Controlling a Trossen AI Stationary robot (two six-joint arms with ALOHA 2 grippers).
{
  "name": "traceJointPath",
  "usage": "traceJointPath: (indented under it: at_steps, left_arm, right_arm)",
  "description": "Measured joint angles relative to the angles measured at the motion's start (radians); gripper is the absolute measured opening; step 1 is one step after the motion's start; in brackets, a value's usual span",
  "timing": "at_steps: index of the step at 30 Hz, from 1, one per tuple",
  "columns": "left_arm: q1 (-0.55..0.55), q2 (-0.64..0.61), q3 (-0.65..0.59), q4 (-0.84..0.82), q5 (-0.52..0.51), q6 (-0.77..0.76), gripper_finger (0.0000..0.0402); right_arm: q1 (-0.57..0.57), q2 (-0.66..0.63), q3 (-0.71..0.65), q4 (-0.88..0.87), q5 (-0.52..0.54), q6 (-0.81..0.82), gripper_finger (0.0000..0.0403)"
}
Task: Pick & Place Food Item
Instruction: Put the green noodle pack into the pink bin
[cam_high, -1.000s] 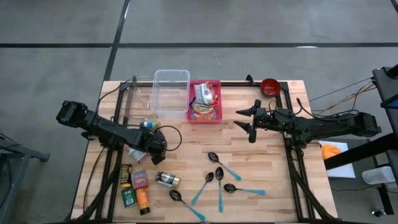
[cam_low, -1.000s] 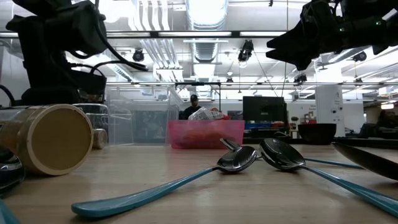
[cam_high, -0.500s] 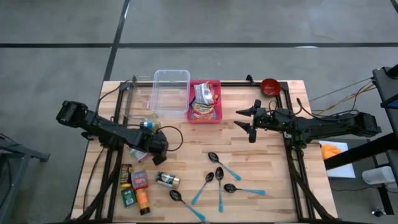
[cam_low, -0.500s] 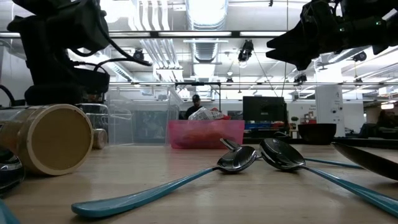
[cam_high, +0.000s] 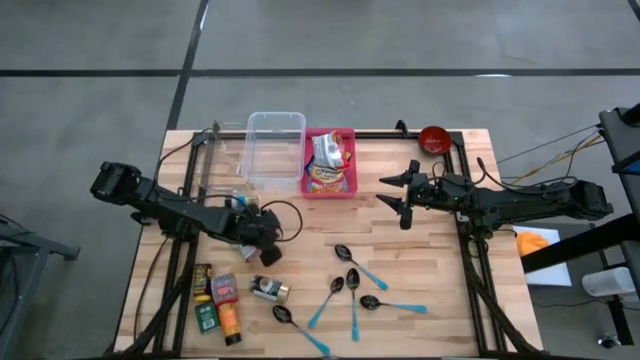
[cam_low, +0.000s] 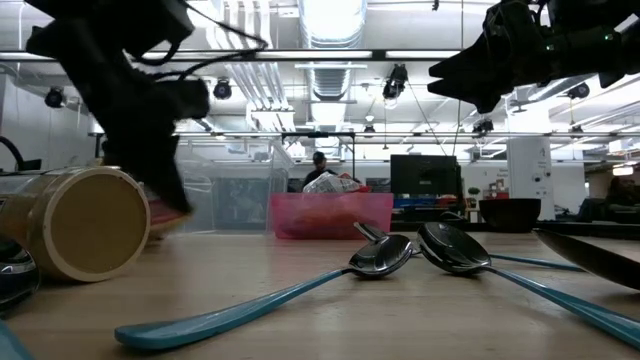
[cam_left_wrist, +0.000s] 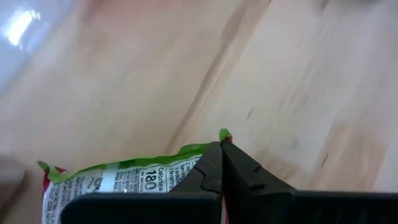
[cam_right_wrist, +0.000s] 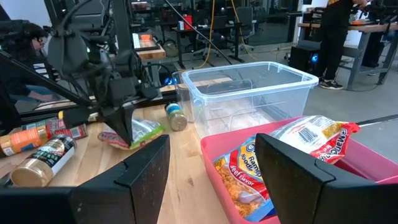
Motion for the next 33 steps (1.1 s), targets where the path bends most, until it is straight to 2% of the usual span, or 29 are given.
traceJointPath:
  at_steps: [7,10,20,26,33]
  left_arm:
    - [0.002,0.0,0.002,0.255,-0.094,0.113,0.0]
    - [0.013,0.0,0.002,0.322,-0.096,0.155,0.0]
    - [0.082,0.003,0.002,0.485,-0.088,0.159,0.0]
    - [0.089,0.129,0.022,0.601,-0.078,0.192,0.0]
    - [0.095,0.294,0.19,0.573,-0.077,0.26,0.0]
  right_arm:
    - [0.0,0.0,0.0,0.0,0.0,-0.004,0.0235]
    - [0.0,0.0,0.0,0.0,0.0,-0.001,0.0235]
    - [0.0,0.0,0.0,0.0,0.0,-0.004,0.0235]
    - [0.0,0.0,0.0,-0.006,0.0,0.0,0.0235]
    - [0.0,0.0,0.0,-0.015,0.0,-0.004,0.0235]
